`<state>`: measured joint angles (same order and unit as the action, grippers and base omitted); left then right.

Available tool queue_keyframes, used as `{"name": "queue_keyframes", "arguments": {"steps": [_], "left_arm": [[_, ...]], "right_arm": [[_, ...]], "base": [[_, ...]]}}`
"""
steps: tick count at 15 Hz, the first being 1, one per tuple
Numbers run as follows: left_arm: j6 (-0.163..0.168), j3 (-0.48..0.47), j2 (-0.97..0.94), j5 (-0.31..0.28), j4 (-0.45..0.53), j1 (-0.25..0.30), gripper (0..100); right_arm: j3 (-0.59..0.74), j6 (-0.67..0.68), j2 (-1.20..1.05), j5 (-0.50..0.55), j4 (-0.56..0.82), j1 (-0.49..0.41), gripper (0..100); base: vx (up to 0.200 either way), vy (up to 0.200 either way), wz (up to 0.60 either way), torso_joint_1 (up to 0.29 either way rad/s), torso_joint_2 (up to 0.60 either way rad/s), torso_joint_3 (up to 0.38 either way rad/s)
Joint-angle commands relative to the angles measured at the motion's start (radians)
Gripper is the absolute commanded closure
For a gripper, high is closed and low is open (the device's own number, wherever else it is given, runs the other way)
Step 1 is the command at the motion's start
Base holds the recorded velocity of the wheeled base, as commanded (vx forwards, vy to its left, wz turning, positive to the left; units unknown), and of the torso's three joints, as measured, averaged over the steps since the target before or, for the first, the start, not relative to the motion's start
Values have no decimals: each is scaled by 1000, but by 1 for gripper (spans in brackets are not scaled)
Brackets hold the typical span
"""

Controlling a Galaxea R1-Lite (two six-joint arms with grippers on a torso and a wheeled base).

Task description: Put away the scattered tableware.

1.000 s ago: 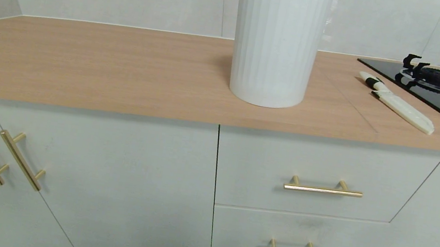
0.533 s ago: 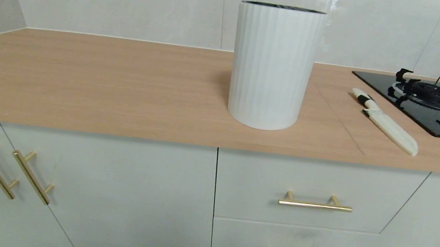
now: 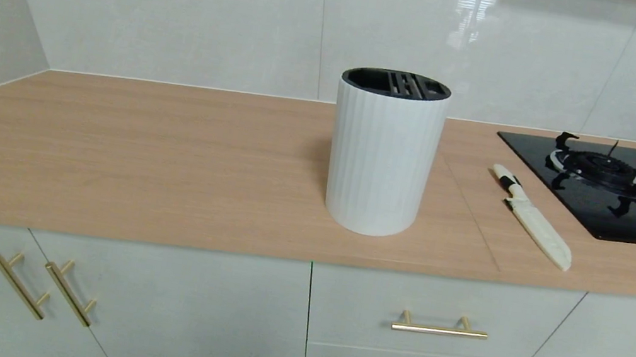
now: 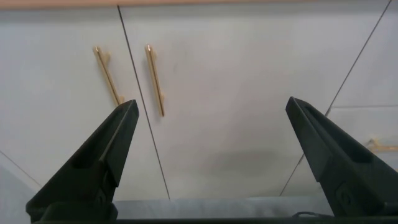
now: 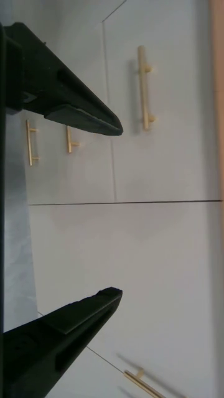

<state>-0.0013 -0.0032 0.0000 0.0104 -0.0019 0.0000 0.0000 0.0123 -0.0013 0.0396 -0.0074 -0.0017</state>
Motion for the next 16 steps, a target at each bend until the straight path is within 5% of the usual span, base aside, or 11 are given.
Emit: {"name": "queue_keyframes", "arguments": {"steps": [1,16], "left_arm": [[0,0,2,0,-1,0,0],[0,0,2,0,-1,0,0]], "right_arm": [[0,0,1,0,0,0,0],[0,0,1,0,0,0,0]], "base": [[0,0,0,217,-486,-266],[0,0,0,242,-528,-281]]}}
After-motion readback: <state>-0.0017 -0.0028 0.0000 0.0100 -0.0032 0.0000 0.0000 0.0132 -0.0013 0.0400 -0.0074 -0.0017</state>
